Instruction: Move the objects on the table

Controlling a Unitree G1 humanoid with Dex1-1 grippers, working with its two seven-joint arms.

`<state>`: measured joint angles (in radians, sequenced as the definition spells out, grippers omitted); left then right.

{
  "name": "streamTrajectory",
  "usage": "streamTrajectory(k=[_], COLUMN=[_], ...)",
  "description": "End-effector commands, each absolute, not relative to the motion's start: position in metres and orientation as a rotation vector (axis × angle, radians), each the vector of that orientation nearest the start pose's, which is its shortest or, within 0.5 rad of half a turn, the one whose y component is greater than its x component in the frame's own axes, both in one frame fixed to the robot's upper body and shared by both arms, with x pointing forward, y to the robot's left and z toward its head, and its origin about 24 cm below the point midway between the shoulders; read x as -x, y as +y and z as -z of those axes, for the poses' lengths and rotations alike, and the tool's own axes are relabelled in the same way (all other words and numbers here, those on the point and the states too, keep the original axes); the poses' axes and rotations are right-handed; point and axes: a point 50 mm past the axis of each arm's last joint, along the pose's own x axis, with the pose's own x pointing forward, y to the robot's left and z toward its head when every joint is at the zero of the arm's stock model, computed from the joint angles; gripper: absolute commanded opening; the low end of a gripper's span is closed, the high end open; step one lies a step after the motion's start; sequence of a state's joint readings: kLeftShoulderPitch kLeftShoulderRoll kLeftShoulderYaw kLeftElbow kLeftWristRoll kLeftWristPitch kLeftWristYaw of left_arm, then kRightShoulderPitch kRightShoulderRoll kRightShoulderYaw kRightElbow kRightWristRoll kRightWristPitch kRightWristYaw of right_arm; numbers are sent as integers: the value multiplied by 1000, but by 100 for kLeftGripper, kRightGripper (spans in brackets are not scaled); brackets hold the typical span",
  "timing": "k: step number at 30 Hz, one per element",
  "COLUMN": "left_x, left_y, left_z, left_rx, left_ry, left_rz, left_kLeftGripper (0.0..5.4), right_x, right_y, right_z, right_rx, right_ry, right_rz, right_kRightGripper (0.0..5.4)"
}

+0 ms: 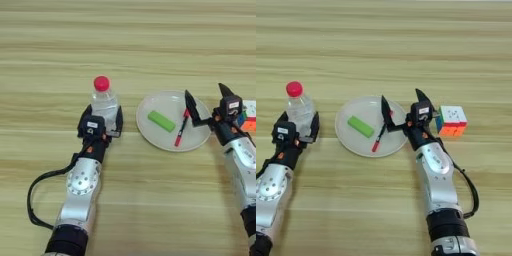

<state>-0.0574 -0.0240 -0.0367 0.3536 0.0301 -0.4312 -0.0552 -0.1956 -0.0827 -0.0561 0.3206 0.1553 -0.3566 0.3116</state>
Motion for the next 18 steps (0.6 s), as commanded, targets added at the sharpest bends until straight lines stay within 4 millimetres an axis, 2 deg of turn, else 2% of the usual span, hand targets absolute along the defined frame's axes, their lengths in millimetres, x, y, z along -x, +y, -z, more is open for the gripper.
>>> streamTrajectory(k=[1,5,10,18], left_x=[-255,-253,-245,-228], left_y=[127,128,127,119], left_z=[-17,-18,-27,-45], left_rx=[-3,-3,11,18], left_ry=[-134,-140,-164,-188], left_rz=[116,122,150,300], left_kLeftGripper=[367,332,313,312], right_x=[-286,-287,-287,-288], right_y=[-158,-157,-157,-157], right_z=[-54,-54,-53,-53], right_rx=[-45,-46,-46,-46], right_ry=[-230,-227,-225,-221], right_rz=[-257,-257,-254,-250], right_kRightGripper=[540,540,540,540])
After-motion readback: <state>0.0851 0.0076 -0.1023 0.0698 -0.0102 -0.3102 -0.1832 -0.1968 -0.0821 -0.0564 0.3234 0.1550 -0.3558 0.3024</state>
